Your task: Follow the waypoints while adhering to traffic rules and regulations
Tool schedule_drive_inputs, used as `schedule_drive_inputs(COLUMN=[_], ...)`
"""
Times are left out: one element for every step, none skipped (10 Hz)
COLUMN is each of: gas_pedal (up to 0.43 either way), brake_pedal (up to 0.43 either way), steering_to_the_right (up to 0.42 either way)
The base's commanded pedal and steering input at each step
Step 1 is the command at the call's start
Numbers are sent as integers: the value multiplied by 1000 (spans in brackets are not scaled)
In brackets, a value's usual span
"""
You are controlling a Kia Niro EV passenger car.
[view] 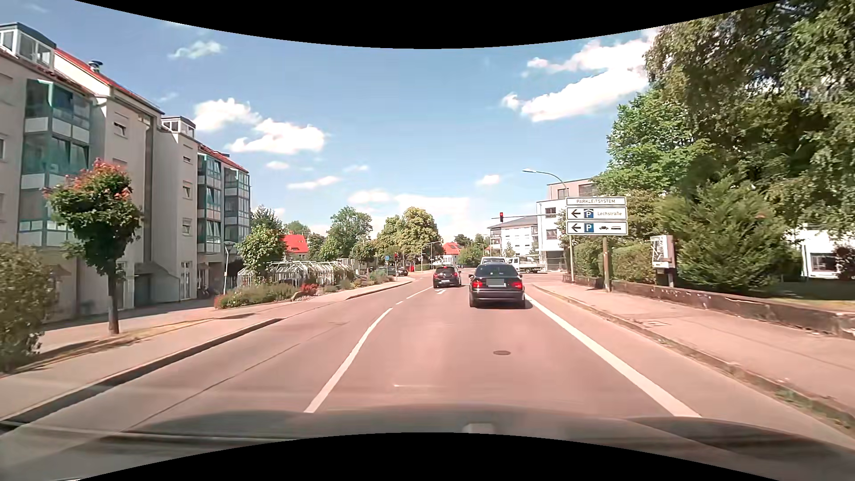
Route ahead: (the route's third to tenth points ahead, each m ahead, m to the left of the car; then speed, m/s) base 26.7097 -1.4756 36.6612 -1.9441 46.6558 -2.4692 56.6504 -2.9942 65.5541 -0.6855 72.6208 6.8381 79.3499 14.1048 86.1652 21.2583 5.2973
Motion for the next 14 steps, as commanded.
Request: schedule_drive_inputs(gas_pedal=[0, 0, 0, 0, 0, 0, 0, 0, 0, 0, 0, 0, 0, 0], brake_pedal=[0, 0, 0, 0, 0, 0, 0, 0, 0, 0, 0, 0, 0, 0], steering_to_the_right=[-44, -44, -44, -44, -44, -44, -44, -44, -44, -44, -43, -39, -31, -24])
